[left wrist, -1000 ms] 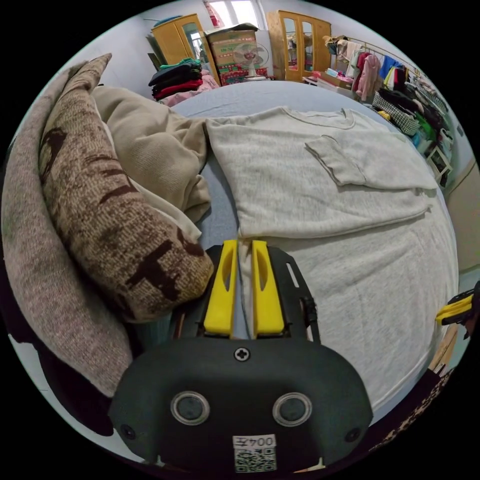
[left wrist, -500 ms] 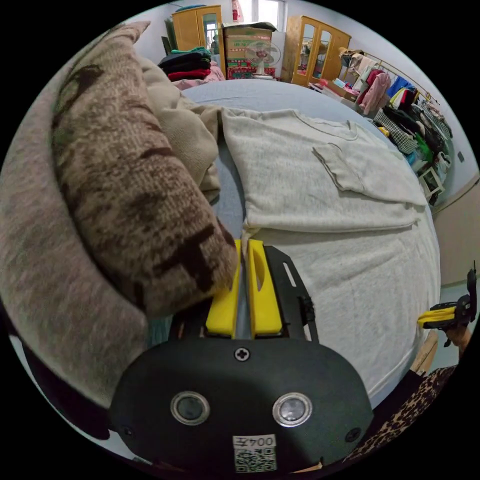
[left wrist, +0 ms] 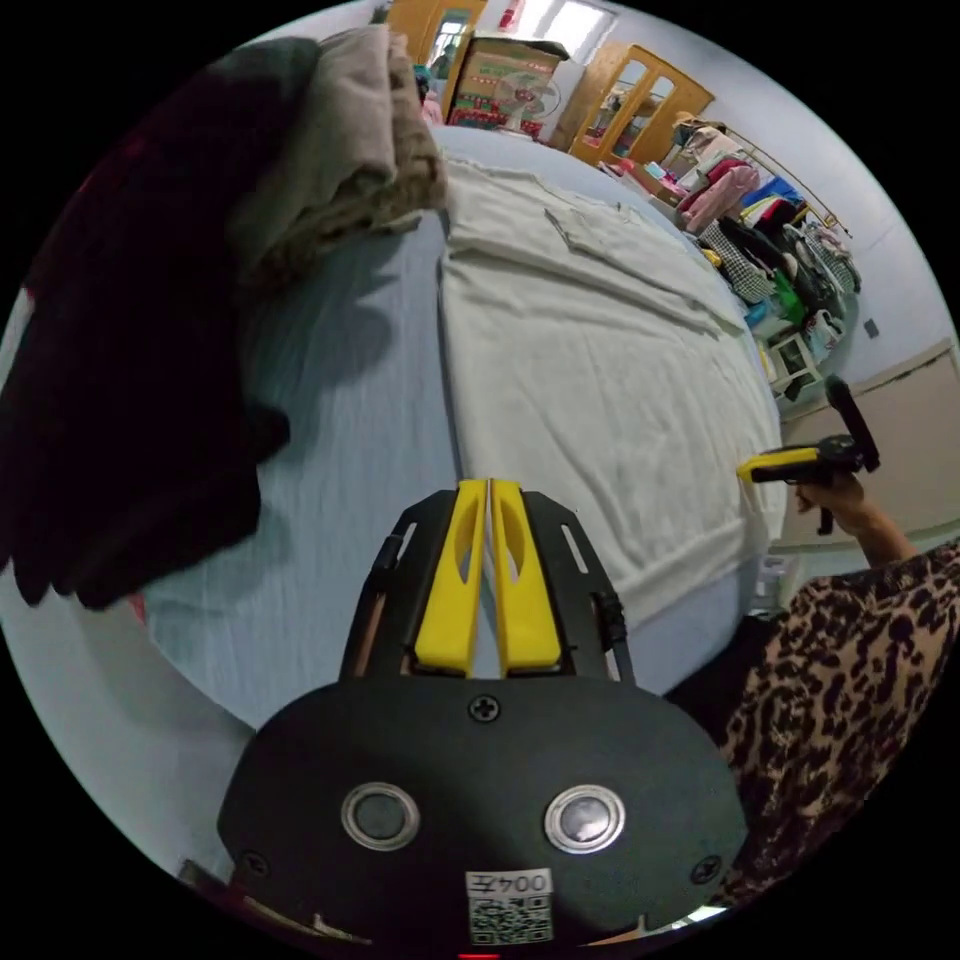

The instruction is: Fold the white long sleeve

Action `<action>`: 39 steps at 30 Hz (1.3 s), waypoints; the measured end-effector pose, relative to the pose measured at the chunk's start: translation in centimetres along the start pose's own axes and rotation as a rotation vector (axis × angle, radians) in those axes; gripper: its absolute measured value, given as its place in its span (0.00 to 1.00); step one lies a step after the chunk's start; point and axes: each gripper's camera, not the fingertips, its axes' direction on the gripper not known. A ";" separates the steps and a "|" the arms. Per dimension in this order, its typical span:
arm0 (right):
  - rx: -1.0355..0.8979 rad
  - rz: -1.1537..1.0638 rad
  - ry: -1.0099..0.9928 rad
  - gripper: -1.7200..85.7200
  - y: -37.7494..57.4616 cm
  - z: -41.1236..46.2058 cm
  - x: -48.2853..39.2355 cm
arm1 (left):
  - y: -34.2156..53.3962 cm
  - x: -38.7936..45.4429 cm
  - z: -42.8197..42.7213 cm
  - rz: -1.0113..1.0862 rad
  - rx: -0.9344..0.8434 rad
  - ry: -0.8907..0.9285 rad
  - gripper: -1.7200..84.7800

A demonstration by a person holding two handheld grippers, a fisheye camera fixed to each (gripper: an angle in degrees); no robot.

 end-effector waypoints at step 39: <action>0.584 0.254 -0.571 0.17 23.5 -43.8 9.7 | -2.9 -19.4 2.9 -0.121 -0.187 0.472 0.13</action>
